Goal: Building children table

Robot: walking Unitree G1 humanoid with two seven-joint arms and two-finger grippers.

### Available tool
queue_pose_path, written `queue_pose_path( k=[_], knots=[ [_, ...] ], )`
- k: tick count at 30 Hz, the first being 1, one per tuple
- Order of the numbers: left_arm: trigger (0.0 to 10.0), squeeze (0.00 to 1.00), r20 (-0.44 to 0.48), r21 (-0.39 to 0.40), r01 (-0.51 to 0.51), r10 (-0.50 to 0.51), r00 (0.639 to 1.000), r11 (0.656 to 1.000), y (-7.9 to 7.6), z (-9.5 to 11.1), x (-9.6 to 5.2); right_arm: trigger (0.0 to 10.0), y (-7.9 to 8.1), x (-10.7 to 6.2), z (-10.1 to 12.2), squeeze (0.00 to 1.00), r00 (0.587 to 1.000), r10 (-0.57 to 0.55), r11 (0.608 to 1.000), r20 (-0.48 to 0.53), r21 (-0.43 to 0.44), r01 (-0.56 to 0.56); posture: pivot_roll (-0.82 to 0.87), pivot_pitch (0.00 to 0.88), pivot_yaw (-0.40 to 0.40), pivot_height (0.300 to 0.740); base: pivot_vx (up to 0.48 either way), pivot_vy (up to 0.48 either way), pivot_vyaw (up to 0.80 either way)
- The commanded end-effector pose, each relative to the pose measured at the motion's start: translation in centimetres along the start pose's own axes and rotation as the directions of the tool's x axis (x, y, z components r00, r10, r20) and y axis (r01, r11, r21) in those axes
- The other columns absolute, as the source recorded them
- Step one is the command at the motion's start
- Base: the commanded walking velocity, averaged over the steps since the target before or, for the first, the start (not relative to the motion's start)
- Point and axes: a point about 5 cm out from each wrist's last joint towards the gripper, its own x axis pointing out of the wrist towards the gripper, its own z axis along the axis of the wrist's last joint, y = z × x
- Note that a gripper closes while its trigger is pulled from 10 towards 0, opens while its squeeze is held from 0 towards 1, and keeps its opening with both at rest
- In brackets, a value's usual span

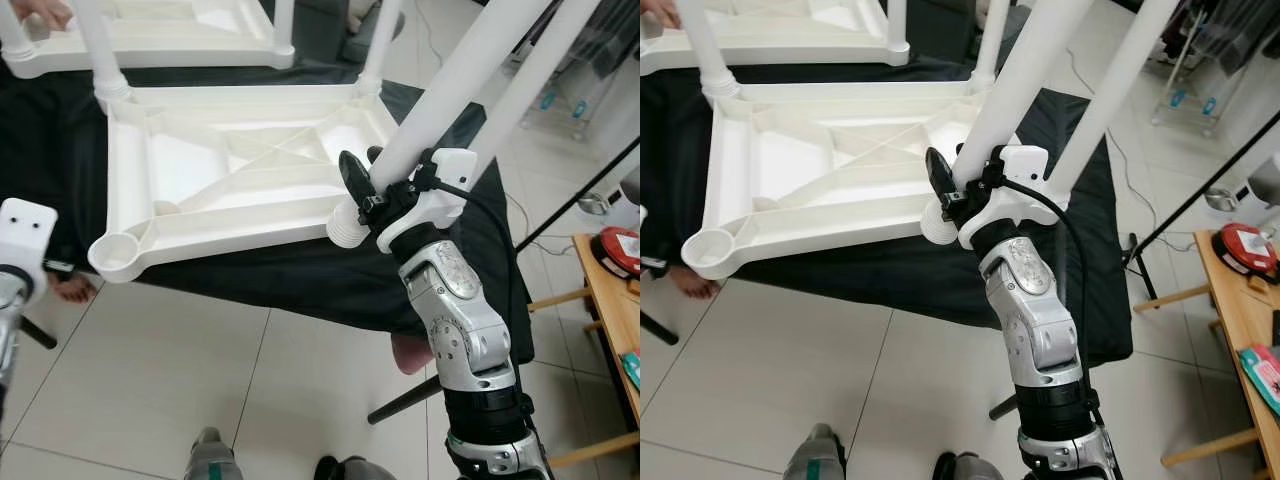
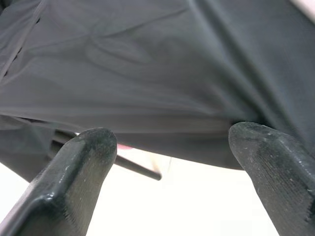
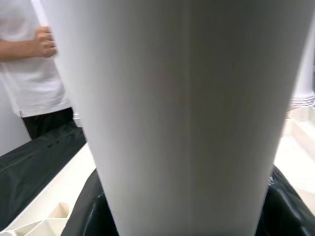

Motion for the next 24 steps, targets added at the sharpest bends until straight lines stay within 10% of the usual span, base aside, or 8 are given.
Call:
queue_pose_path(
  k=[1, 8, 24],
  knots=[
    [10.0, 0.00, 0.089, -0.001, 0.094, -0.093, 0.992, 0.996, -2.2, 2.3, 0.0, 10.0, -0.1, -0.1, 0.5, 0.00, 1.000, -0.006, 1.000, 0.029, -0.007, 0.006, 0.22, 0.135, -0.086, 0.740, 0.000, 0.000, 0.00],
    [10.0, 0.00, 0.147, 0.046, 0.157, -0.162, 0.976, 0.987, -6.2, 5.9, -1.2, 10.0, 0.0, -0.2, 0.4, 0.00, 1.000, -0.015, 1.000, 0.025, -0.004, 0.015, 0.22, 0.139, -0.070, 0.740, 0.000, 0.000, 0.00],
    [10.0, 0.00, 0.063, 0.202, 0.246, -0.263, 0.963, 0.948, -7.9, 4.8, -1.4, 10.0, -0.2, -0.1, 0.5, 0.00, 0.999, -0.026, 1.000, 0.031, -0.009, 0.026, 0.21, 0.135, -0.067, 0.740, 0.000, 0.000, 0.00]
  ],
)
